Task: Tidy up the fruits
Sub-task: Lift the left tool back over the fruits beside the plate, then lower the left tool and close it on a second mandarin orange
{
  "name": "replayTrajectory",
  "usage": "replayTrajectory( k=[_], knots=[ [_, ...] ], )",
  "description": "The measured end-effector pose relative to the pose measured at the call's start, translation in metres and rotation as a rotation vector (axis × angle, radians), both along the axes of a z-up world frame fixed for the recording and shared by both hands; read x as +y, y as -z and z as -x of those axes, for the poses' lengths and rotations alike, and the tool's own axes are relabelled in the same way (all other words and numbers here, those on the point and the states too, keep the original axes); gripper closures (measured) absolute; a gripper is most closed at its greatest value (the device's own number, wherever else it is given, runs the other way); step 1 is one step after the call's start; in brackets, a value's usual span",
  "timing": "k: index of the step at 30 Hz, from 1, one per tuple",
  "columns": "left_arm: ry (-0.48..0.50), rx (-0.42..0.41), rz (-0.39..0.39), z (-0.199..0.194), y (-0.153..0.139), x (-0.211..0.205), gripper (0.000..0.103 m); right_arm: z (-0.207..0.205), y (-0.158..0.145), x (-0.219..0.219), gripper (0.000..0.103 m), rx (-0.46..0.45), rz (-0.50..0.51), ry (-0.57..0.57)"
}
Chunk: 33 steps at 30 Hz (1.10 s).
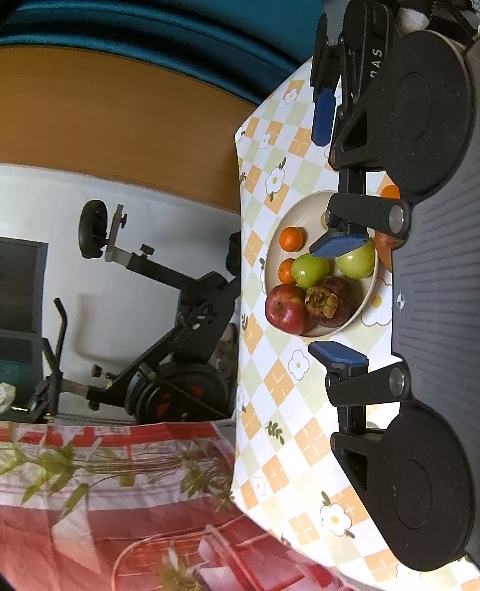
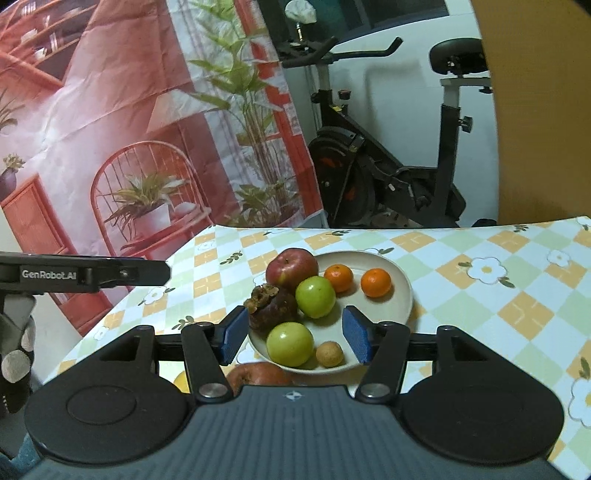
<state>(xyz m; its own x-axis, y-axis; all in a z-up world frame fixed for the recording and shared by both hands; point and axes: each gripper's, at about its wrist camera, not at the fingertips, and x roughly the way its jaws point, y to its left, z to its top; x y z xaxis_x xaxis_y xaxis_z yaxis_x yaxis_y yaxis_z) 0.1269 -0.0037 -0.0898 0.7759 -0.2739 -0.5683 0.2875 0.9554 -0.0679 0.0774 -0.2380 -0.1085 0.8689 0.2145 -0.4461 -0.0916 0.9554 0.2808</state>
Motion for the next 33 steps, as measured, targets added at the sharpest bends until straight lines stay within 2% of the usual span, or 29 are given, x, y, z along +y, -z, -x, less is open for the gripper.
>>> replayTrajectory(
  k=[5,9,21,33],
  knots=[
    [0.005,-0.013,-0.014,0.014,0.000,-0.001,0.050,0.015,0.007,-0.009,0.043,-0.016,-0.030,0.040],
    [0.005,0.012,0.012,0.018,0.006,0.001,0.051,0.023,0.013,-0.014,0.043,-0.012,-0.056,0.068],
    [0.024,0.087,0.025,0.019,0.032,-0.004,0.051,0.029,0.035,0.001,0.043,0.043,-0.004,0.040],
    [0.130,0.192,0.055,0.017,0.059,-0.031,0.052,0.026,0.070,0.018,0.043,0.151,0.101,-0.018]
  ],
)
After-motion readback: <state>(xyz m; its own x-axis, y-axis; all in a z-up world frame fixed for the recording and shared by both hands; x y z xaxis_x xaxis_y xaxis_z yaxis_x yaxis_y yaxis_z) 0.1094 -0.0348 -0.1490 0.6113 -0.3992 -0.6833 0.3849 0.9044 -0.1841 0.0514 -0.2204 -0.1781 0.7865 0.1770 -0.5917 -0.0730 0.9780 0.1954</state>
